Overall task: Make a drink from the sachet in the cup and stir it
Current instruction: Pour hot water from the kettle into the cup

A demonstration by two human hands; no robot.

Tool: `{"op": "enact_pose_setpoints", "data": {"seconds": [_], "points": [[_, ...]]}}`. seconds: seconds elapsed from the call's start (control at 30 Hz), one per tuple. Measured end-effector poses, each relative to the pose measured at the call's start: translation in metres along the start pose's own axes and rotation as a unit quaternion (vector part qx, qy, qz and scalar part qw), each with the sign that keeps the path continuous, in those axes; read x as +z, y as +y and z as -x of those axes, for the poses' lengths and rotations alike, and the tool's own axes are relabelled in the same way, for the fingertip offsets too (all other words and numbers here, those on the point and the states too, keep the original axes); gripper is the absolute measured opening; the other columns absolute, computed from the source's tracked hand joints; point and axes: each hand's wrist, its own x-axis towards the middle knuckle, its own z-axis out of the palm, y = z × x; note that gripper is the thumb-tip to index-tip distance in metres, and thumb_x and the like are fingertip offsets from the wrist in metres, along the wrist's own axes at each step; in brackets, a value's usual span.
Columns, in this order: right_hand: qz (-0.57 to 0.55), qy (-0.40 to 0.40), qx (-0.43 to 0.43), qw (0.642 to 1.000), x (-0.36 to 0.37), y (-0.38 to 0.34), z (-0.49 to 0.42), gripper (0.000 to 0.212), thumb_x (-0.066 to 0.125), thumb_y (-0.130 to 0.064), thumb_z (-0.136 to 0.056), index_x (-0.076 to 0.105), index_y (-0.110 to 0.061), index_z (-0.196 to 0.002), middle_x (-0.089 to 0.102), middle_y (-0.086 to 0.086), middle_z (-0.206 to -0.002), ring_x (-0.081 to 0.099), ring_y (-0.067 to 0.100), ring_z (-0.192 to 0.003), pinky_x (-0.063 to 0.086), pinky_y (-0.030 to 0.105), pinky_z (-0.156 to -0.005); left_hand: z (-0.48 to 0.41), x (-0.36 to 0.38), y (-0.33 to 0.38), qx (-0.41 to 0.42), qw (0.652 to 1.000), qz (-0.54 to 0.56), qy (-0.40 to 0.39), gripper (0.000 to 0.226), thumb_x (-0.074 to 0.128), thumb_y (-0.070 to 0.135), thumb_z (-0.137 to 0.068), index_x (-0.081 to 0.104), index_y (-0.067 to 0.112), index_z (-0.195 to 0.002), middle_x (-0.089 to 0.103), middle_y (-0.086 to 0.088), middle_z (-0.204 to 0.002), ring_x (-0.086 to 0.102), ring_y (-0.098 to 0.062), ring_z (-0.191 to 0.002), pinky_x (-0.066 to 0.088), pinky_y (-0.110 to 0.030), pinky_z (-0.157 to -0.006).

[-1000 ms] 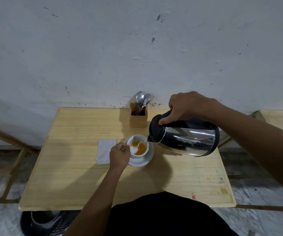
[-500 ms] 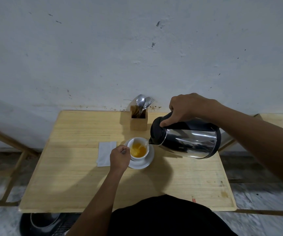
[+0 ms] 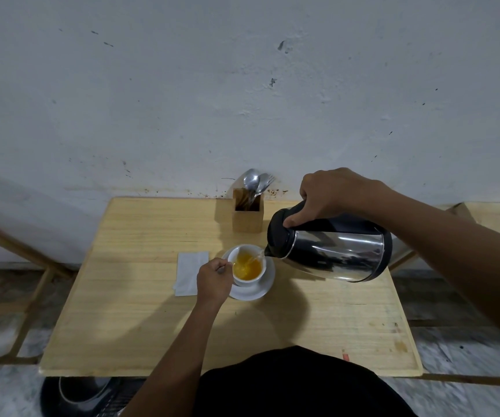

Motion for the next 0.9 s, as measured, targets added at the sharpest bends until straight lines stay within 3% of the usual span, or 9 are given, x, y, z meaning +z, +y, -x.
{"op": "enact_pose_setpoints", "data": {"seconds": [0.9], "points": [[-0.009, 0.000, 0.008, 1.000, -0.0062, 0.0007, 0.0025, 0.065, 0.061, -0.080, -0.066, 0.048, -0.017, -0.063, 0.052, -0.003, -0.059, 0.048, 0.015, -0.055, 0.036, 0.030, -0.058, 0.0000, -0.0003, -0.0014, 0.001, 1.000, -0.001, 0.000, 0.016, 0.058, 0.013, -0.090, 0.071, 0.004, -0.091, 0.068, -0.006, -0.085, 0.060, -0.017, -0.083, 0.041, -0.023, -0.073]]}}
